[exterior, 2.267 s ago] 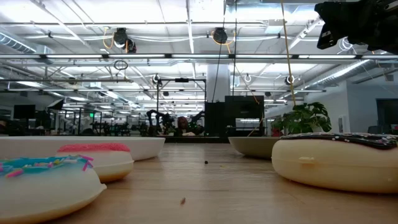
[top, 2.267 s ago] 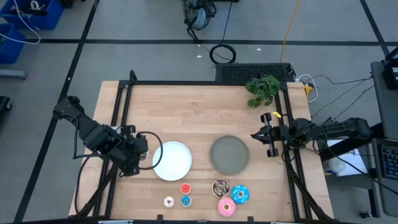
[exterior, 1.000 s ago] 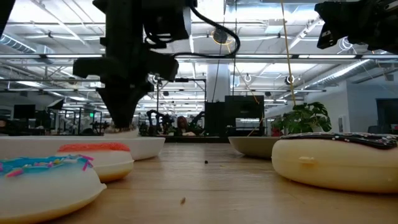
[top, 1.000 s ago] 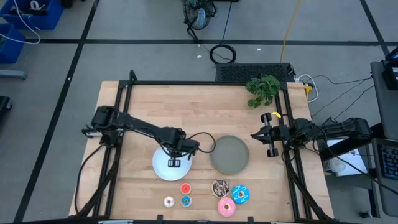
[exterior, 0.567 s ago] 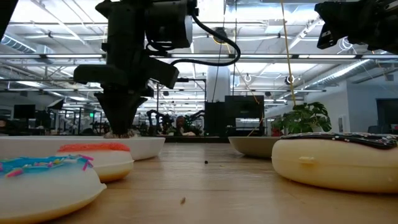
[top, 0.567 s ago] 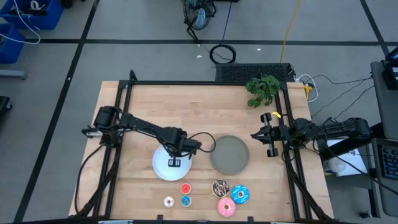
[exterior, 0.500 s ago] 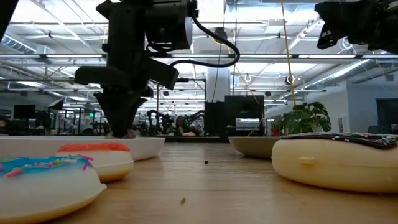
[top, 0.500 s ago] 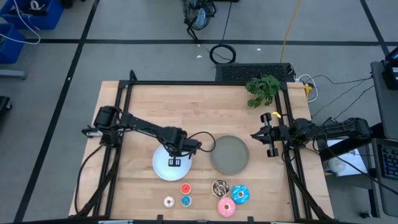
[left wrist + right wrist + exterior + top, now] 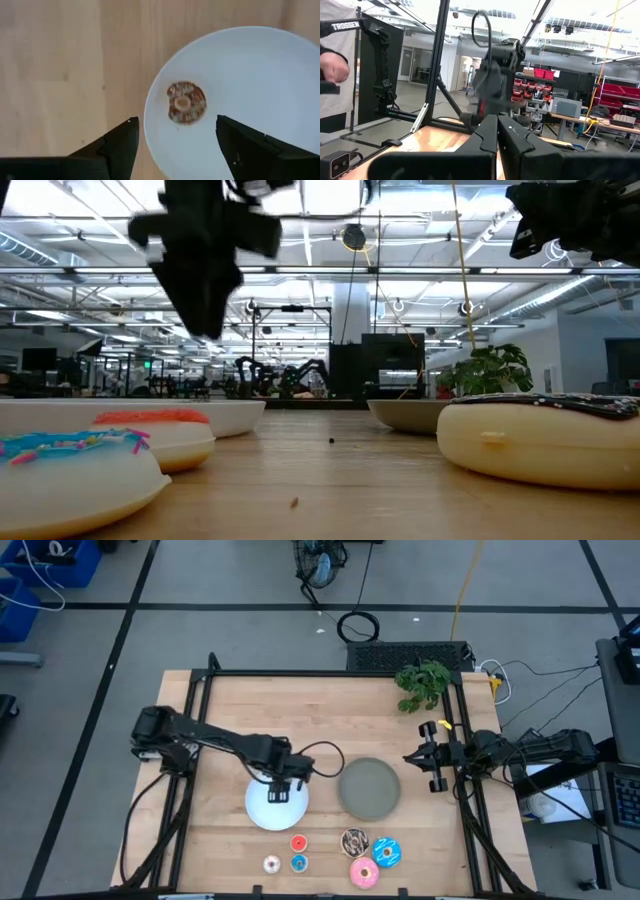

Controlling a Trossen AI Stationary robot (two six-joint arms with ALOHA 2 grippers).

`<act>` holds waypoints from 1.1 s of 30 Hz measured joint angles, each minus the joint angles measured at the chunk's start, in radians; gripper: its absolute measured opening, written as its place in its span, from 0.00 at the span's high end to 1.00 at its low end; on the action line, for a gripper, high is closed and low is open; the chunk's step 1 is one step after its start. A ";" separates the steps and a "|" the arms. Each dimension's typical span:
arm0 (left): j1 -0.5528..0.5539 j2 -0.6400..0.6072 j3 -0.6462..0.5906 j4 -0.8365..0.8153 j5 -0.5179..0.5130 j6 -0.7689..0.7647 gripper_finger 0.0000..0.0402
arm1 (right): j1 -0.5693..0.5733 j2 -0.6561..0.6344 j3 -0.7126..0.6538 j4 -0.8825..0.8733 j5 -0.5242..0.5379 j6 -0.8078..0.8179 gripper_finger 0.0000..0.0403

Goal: Pick & Place donuts
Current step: Put the mini white donut on the white plate

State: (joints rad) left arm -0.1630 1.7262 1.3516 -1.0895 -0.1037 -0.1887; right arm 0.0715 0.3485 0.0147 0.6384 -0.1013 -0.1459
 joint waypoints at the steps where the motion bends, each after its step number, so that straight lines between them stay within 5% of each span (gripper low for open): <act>1: -0.006 -0.020 0.016 -0.021 0.021 -0.012 0.34 | 0.000 -0.001 0.000 0.000 0.000 0.000 1.00; 8: -0.102 -0.166 0.136 -0.112 0.138 -0.143 0.53 | 0.000 0.000 0.000 0.000 0.000 -0.005 1.00; 19: -0.285 -0.283 0.170 -0.212 0.014 -0.345 0.97 | 0.000 0.000 0.000 0.000 0.000 -0.005 1.00; 33: -0.345 -0.223 0.169 -0.182 -0.058 -0.416 0.99 | 0.000 0.000 0.000 0.000 0.002 -0.005 1.00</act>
State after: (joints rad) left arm -0.5083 1.5036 1.5204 -1.2712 -0.1617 -0.6043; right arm 0.0717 0.3481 0.0150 0.6388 -0.0989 -0.1514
